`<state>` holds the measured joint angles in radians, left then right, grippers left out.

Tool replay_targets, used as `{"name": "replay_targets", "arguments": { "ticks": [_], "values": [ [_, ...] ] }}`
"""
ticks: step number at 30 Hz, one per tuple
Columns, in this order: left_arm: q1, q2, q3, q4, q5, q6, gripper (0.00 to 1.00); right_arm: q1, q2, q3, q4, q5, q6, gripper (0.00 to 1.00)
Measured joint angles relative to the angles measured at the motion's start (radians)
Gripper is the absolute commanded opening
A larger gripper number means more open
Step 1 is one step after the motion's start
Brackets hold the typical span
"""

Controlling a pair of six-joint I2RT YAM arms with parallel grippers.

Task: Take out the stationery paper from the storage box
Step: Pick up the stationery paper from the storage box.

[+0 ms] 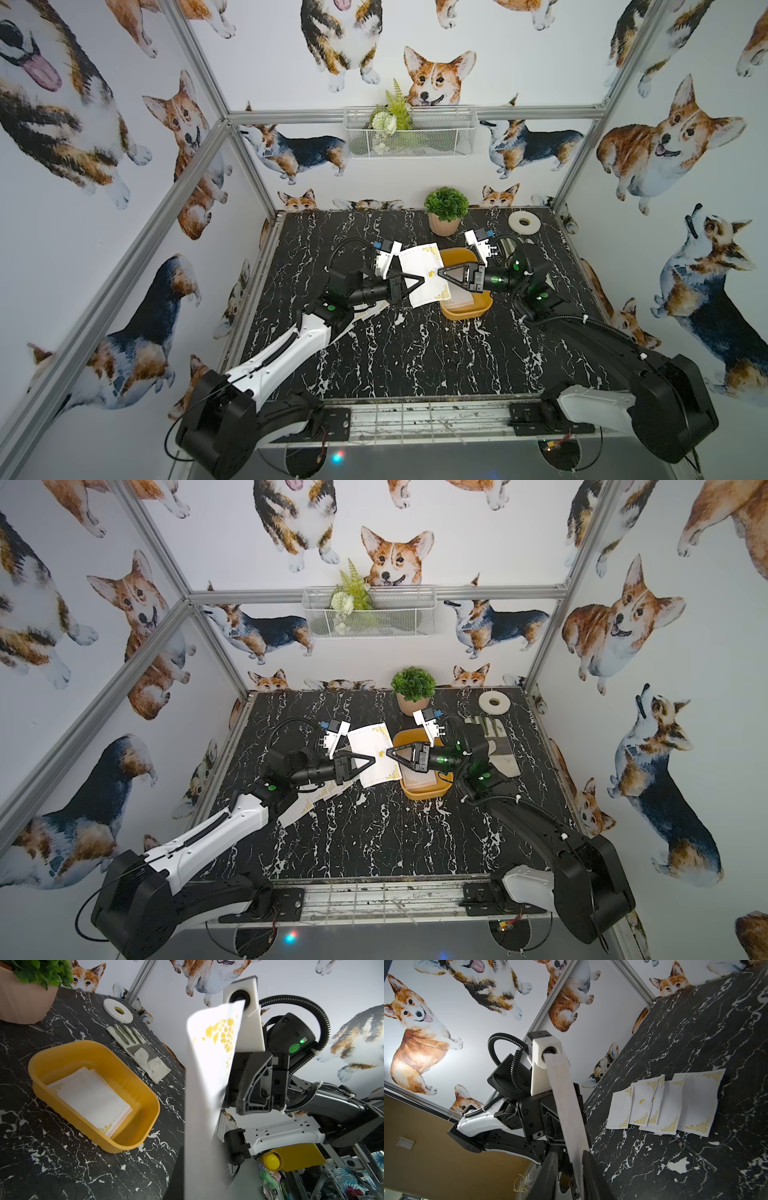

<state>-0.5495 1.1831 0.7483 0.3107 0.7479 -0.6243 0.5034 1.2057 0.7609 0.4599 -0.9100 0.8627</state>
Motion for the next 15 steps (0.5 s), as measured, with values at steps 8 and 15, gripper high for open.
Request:
{"name": "replay_targets", "arguments": {
  "ticks": [8,15],
  "values": [
    [0.019,-0.014,-0.010,-0.012,-0.018,0.000,0.00,0.003,0.015,-0.010,-0.053,-0.015,-0.030,0.23],
    [0.032,-0.026,-0.021,-0.017,-0.030,0.000,0.00,0.012,0.021,-0.007,-0.127,-0.018,-0.079,0.11]
  ]
}}
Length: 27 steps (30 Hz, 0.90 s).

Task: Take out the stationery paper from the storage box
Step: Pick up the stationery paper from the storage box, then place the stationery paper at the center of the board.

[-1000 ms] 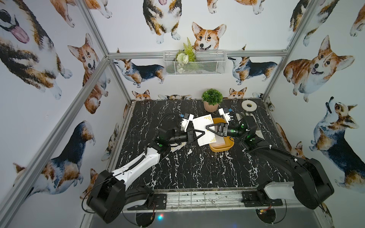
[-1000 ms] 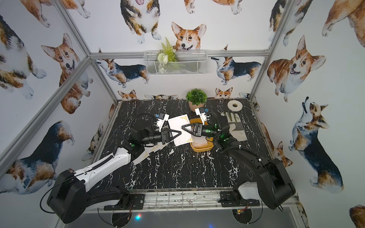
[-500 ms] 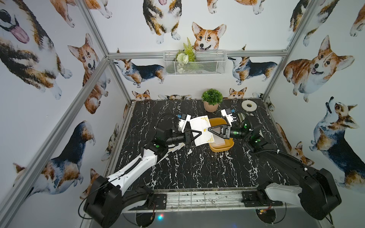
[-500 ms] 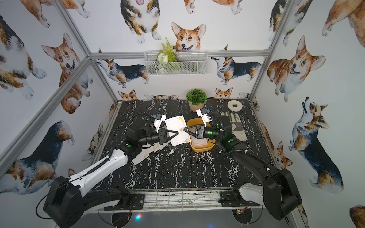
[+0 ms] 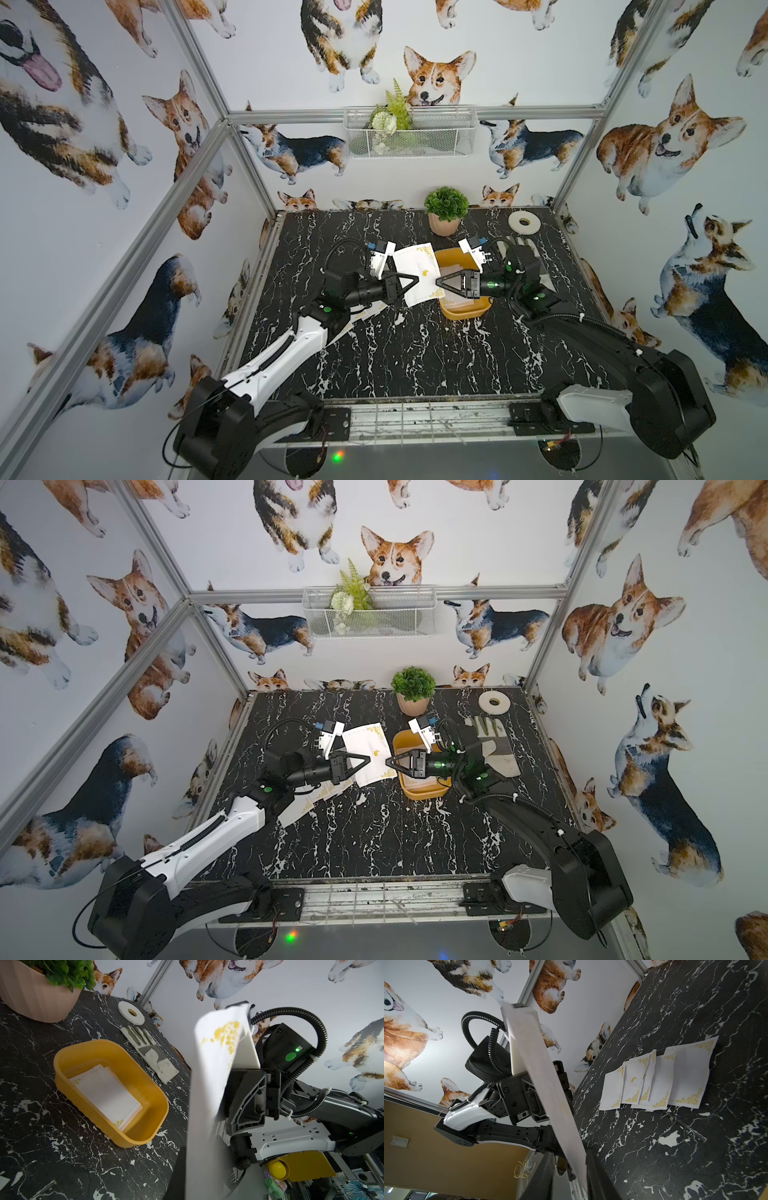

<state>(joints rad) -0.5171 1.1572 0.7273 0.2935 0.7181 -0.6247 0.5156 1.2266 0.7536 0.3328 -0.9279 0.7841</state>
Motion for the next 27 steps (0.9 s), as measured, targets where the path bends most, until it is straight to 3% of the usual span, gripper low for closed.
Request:
{"name": "replay_targets", "arguments": {
  "ticks": [1,2,3,4,5,6,7,8,9,10,11,12,13,14,15,19,27],
  "values": [
    [0.000,-0.001,0.000,0.000,-0.002,0.000,0.00,0.002,0.002,0.001,-0.010,0.000,-0.002,0.39],
    [0.002,-0.002,0.000,0.000,-0.002,0.000,0.00,0.002,0.003,0.002,-0.018,0.000,-0.003,0.53],
    [0.003,-0.003,-0.001,-0.001,0.000,0.000,0.00,0.002,0.005,0.003,-0.029,0.002,-0.012,0.38],
    [0.005,-0.003,-0.002,-0.002,0.002,0.000,0.00,0.002,0.008,0.005,-0.035,0.003,-0.017,0.08],
    [0.007,-0.003,-0.002,-0.002,-0.001,0.000,0.00,0.003,0.010,0.006,-0.040,0.002,-0.025,0.00],
    [0.011,-0.004,-0.002,-0.002,-0.004,0.000,0.00,0.003,0.013,0.007,-0.047,0.001,-0.029,0.00],
    [0.012,-0.004,-0.003,-0.002,-0.005,0.000,0.00,0.004,0.015,0.008,-0.051,0.000,-0.030,0.08],
    [0.013,-0.004,-0.004,-0.002,-0.008,0.000,0.00,0.005,0.018,0.009,-0.058,0.000,-0.035,0.33],
    [0.015,-0.005,-0.006,-0.003,-0.008,0.000,0.00,0.007,0.019,0.011,-0.068,0.000,-0.037,0.29],
    [0.018,-0.005,-0.008,-0.004,-0.006,0.000,0.00,0.007,0.021,0.013,-0.073,0.005,-0.043,0.06],
    [0.023,-0.006,-0.009,-0.006,-0.006,0.000,0.00,0.007,0.025,0.015,-0.078,0.006,-0.047,0.00],
    [0.029,-0.008,-0.011,-0.007,-0.011,0.000,0.00,0.007,0.031,0.019,-0.084,0.004,-0.055,0.00],
    [0.034,-0.010,-0.013,-0.007,-0.011,0.000,0.00,0.006,0.037,0.024,-0.087,0.003,-0.055,0.13],
    [0.038,-0.011,-0.015,-0.010,-0.014,0.000,0.00,0.006,0.044,0.027,-0.094,0.003,-0.060,0.42],
    [0.045,-0.013,-0.016,-0.014,-0.014,0.000,0.00,0.006,0.048,0.029,-0.104,0.004,-0.065,0.60],
    [0.095,-0.016,-0.029,-0.037,-0.045,-0.006,0.00,0.006,0.056,0.035,-0.136,0.015,-0.073,0.72],
    [0.287,0.018,-0.108,-0.066,-0.121,-0.097,0.00,0.008,0.059,0.063,-0.232,0.067,-0.124,0.73]
  ]
}}
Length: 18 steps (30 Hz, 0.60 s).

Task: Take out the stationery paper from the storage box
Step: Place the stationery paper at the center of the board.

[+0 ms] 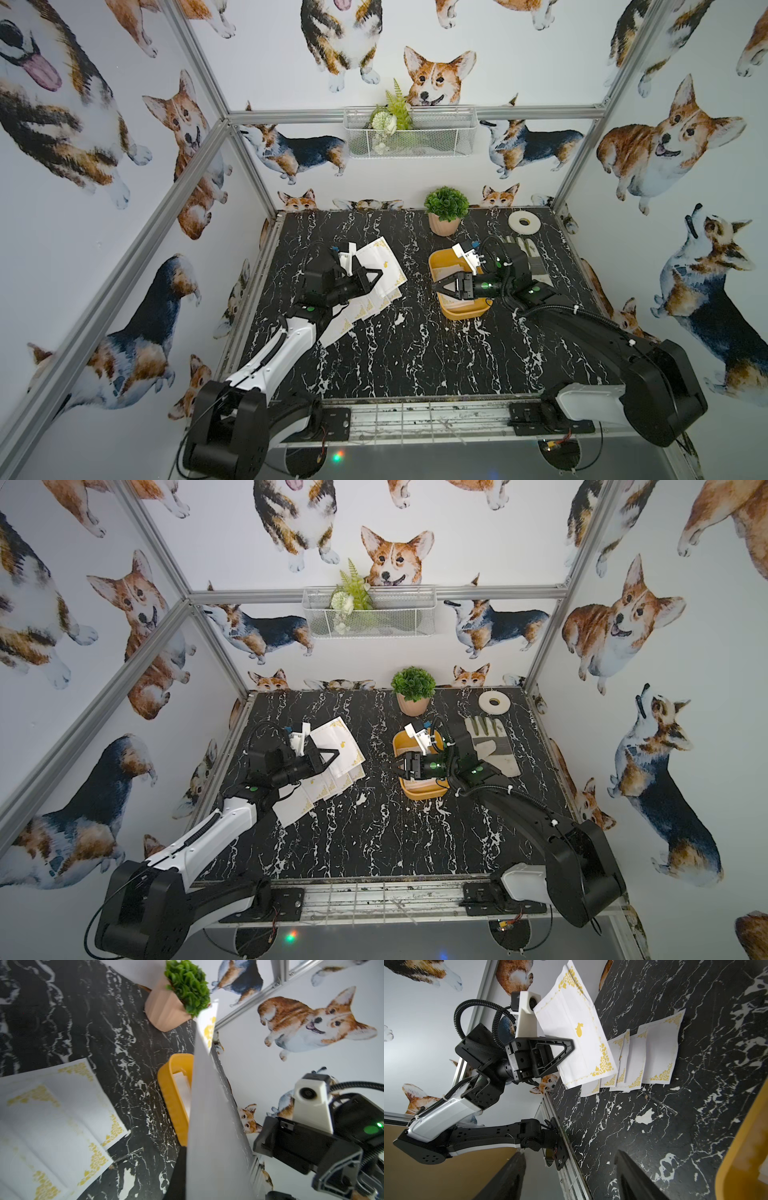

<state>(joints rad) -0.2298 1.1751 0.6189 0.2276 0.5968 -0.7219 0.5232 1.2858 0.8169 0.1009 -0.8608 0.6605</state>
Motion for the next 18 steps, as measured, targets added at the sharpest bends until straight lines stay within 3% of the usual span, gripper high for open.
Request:
{"name": "replay_targets", "arguments": {
  "ticks": [7,13,18],
  "values": [
    [0.164,0.165,-0.002,0.023,-0.013,-0.048,0.00,0.000,0.016,0.050,-0.156,0.130,-0.072,0.73],
    [0.198,0.341,0.105,0.052,0.004,-0.052,0.01,0.000,0.074,0.126,-0.384,0.422,-0.165,0.74],
    [0.205,0.422,0.147,0.050,0.002,-0.052,0.10,0.000,0.161,0.166,-0.510,0.629,-0.214,0.74]
  ]
}}
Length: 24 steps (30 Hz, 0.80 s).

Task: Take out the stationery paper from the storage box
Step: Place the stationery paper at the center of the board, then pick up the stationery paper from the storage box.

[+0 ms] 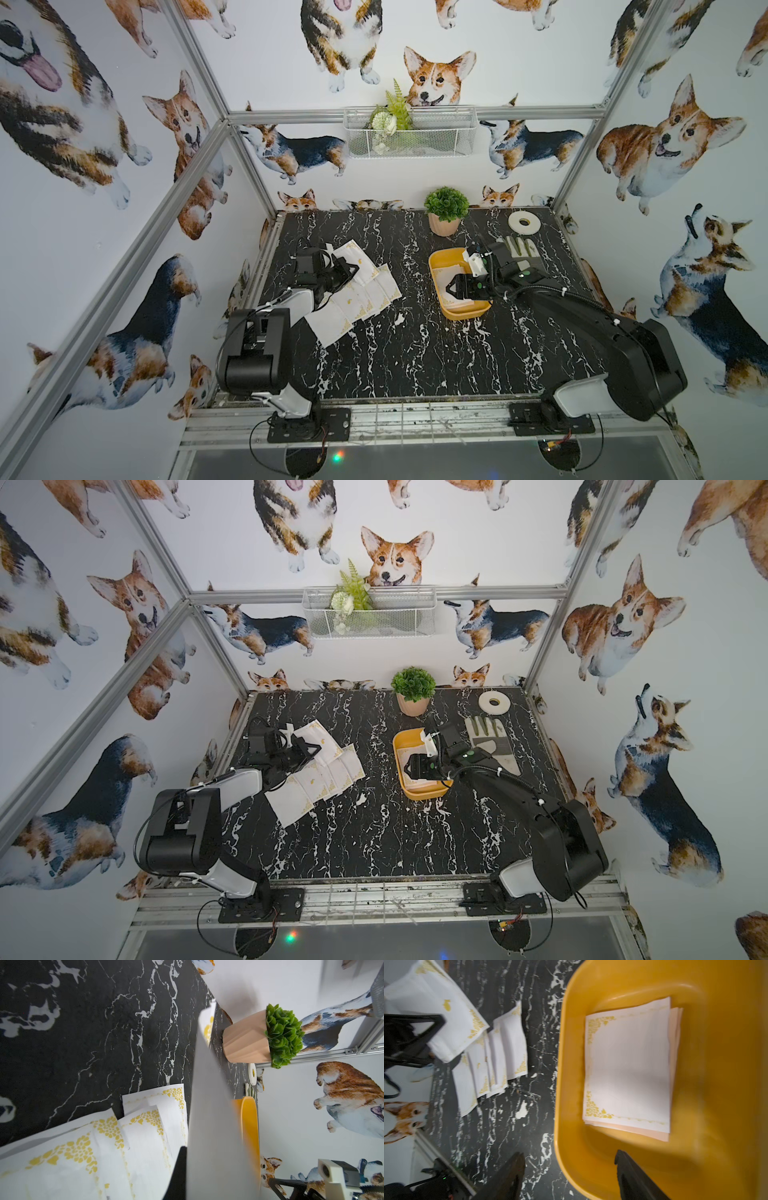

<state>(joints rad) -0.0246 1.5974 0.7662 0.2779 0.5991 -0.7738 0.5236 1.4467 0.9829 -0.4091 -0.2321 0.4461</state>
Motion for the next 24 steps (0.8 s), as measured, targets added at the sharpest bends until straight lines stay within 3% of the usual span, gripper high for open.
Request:
{"name": "replay_targets", "arguments": {
  "ticks": [2,6,8,11,24],
  "values": [
    [0.000,0.013,0.001,-0.008,-0.008,0.001,0.22,0.000,0.058,0.029,-0.038,0.071,-0.013,0.73],
    [0.000,0.013,0.002,-0.031,-0.034,0.011,0.65,0.000,0.159,0.082,-0.083,0.193,-0.051,0.73],
    [0.000,-0.011,-0.008,-0.050,-0.055,0.013,0.76,0.000,0.195,0.108,-0.090,0.235,-0.067,0.73],
    [0.000,-0.079,-0.027,-0.103,-0.107,0.035,0.81,0.000,0.240,0.156,-0.093,0.274,-0.103,0.73],
    [0.000,-0.437,-0.045,-0.375,-0.326,0.108,0.84,-0.003,0.503,0.418,-0.117,0.307,-0.219,0.71]
  ]
}}
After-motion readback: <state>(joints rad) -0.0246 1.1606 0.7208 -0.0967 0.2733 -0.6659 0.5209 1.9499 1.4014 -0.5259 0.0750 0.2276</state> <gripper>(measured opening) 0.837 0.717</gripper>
